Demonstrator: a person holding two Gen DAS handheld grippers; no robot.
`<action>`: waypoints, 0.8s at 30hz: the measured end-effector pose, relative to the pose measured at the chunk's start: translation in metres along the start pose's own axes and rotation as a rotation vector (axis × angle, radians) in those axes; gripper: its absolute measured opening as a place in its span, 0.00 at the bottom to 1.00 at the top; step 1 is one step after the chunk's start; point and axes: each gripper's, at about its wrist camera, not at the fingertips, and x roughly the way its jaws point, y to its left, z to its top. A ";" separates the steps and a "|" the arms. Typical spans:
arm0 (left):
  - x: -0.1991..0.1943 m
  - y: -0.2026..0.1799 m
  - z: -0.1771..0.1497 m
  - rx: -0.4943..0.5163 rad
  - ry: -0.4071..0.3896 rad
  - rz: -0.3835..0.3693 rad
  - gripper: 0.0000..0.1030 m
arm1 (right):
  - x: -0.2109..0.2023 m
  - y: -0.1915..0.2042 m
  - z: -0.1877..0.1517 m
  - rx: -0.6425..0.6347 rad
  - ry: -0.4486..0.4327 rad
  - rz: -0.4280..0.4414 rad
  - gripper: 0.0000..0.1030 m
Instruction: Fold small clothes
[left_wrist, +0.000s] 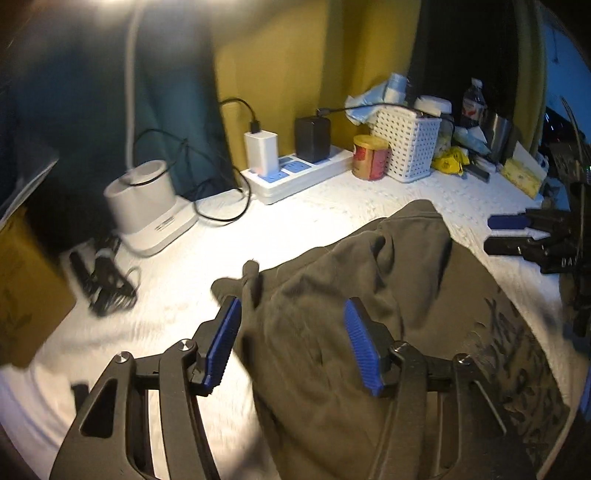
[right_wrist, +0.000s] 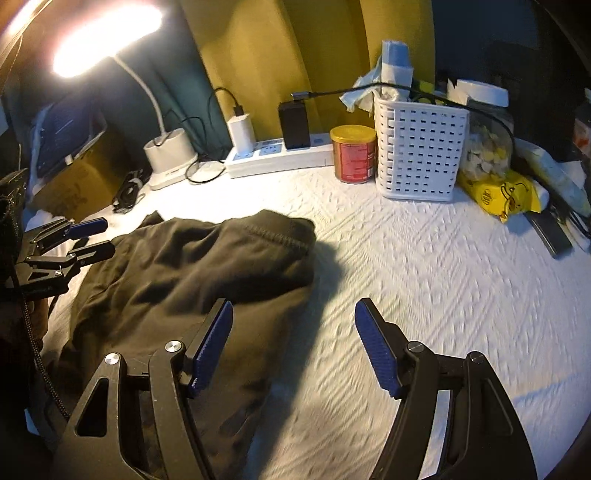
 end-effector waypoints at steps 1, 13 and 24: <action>0.005 0.000 0.002 0.012 0.003 -0.005 0.56 | 0.004 -0.002 0.003 0.003 0.002 0.000 0.71; 0.052 0.004 0.004 0.055 0.106 -0.122 0.10 | 0.047 -0.022 0.031 0.035 0.022 0.062 0.55; 0.020 0.026 0.016 -0.028 -0.015 -0.087 0.04 | 0.064 -0.018 0.052 0.032 0.002 0.119 0.14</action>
